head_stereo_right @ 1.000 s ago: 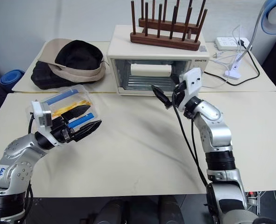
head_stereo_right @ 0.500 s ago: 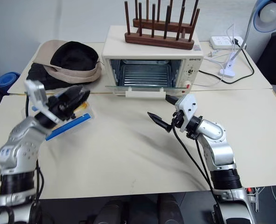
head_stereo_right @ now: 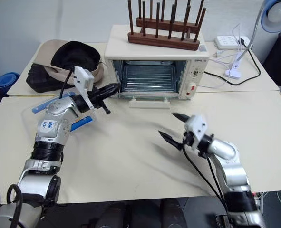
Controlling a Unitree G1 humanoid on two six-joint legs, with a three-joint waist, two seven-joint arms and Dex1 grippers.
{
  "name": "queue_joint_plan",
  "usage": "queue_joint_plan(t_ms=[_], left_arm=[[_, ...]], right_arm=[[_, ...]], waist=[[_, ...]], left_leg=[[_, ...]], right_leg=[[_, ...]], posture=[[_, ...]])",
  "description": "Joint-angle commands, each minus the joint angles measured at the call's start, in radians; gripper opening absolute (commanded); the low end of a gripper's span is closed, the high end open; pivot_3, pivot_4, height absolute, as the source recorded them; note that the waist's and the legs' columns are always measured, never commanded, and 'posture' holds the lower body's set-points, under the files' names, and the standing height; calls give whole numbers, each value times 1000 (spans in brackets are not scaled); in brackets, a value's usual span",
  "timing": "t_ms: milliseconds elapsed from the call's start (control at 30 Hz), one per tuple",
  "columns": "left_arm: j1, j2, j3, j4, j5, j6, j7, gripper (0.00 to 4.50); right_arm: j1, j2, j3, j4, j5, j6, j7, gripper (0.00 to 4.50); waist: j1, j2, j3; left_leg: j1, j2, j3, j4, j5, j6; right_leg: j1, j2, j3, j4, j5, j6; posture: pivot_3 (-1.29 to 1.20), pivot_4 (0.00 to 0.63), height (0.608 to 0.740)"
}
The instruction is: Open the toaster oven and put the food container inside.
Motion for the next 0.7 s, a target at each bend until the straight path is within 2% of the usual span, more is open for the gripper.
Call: queue_joint_plan(t_ms=[33,133,233,300,367,533,600,667,700], left_arm=[[66,30,-68,-97,91,-26,-18,40],[136,-3,-88,-146,145,9,67,40],[194,-40,-90,-187,187,29,144,40],[249,-65,-53,-254,137,56,156,40],[300,-94,10,-336,43,90,158,606],[510,-43,293,-595,-218,127,118,2020],[610,0,489,-637,-297,164,156,2551],[687,38,628,-647,-343,186,179,3077],[749,63,748,-616,-375,214,192,3434]], right_arm=[[140,-38,-147,-50,59,-85,35,4500],[179,-52,-204,-47,88,-113,46,4500],[140,-49,-217,-34,120,-135,62,4500],[64,-48,-188,-17,130,-118,67,4500],[-3,-36,-163,-5,152,-94,75,4500],[-134,-8,-86,17,184,-89,138,4500],[-169,13,-59,20,185,-100,151,4500],[-189,31,-42,19,187,-109,160,4500],[-203,43,-25,10,193,-110,170,4500]], waist=[[6,0,0],[1,-1,1],[-3,-2,1],[-8,-2,1],[-8,-1,1],[-4,-2,1],[-6,-2,1],[-5,-2,1],[-4,-2,1]], left_leg=[[0,0,0,0,0,1],[3,0,1,2,-1,3],[7,1,2,2,-4,10],[8,2,2,2,-4,8],[8,4,1,2,-3,7],[6,10,1,2,0,0],[6,11,2,1,-2,1],[6,13,3,2,-3,1],[6,13,3,2,-4,2]], right_leg=[[0,0,0,0,0,0],[4,0,2,-3,2,2],[8,0,5,-6,5,1],[6,1,7,-4,5,0],[3,3,11,-1,5,-1],[0,4,12,2,5,-1],[0,4,13,1,5,-1],[0,5,13,-1,5,-2],[0,6,13,-1,5,-2]], posture=[[0,150,740],[0,150,740],[0,150,740],[0,150,740],[0,150,740],[0,150,740],[0,150,740],[0,150,740],[0,150,740]])
